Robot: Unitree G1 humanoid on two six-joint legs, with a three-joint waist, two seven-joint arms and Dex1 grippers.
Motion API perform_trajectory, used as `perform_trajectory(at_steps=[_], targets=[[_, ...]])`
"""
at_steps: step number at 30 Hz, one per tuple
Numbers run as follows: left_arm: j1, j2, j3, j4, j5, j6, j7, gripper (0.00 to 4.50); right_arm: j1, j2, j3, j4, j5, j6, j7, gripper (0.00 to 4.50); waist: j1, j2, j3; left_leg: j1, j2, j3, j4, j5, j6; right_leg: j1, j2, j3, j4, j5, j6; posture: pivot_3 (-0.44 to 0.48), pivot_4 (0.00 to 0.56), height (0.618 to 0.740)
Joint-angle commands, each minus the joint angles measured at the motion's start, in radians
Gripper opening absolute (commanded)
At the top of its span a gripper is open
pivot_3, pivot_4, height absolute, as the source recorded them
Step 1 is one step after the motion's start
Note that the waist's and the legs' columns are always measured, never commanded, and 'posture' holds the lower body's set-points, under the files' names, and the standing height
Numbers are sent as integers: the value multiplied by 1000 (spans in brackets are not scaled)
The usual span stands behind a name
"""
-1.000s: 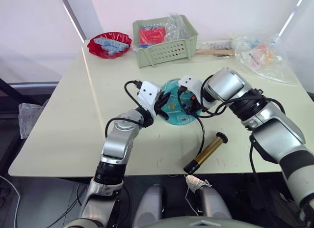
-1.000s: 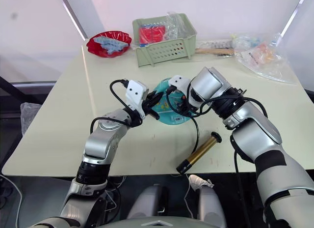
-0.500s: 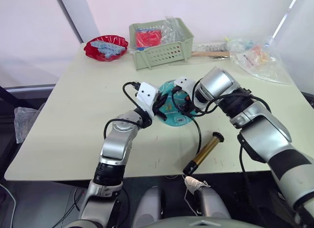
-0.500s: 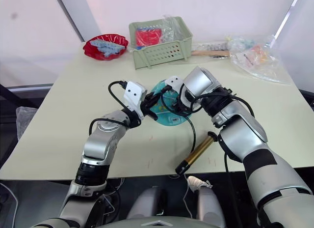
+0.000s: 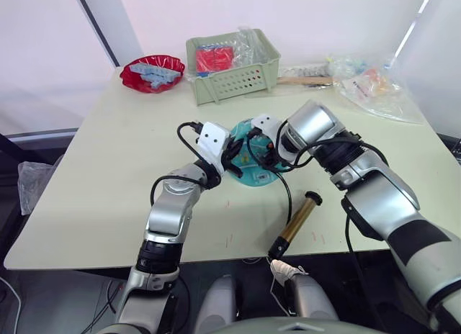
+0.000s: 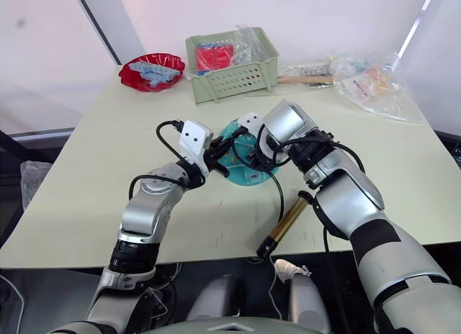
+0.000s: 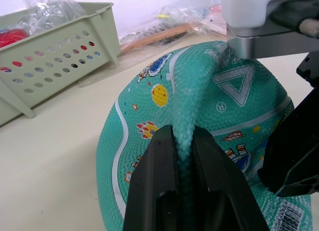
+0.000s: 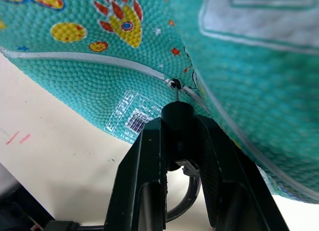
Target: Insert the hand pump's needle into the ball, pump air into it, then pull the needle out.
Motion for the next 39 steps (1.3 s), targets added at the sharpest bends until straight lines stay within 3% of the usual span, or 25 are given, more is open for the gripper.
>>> perform_trajectory(at_steps=[1,11,23,33,39], targets=[[8,-58,-119,13,-37,22,-54,36,43,29,74,-68,-35,-213,11,337,-2,0,-4,0,0,0,0,0,0,0,0,0,0,0,0,0,150,737],[5,-67,-113,28,-32,19,-56,36,130,-42,181,-171,-118,-320,113,337,-2,3,-10,1,0,0,-1,0,0,0,-1,0,-1,0,0,0,150,737],[11,-68,-101,31,-29,17,-57,36,131,-67,73,-177,-125,-313,127,337,-2,4,-10,-1,0,-2,-2,-3,-5,-1,-6,2,-2,0,-1,0,150,737],[2,-56,-87,62,-20,-2,-68,36,157,-191,53,-384,-86,-242,202,337,25,10,-6,-20,-4,-2,-3,-3,-5,-17,-12,-1,-3,0,-1,0,150,737],[-4,-59,-93,75,-15,-12,-70,36,185,-255,32,-481,-50,-205,216,337,32,13,-4,-21,-5,-3,-5,-3,-5,-16,-15,-3,-8,0,0,0,150,737]])
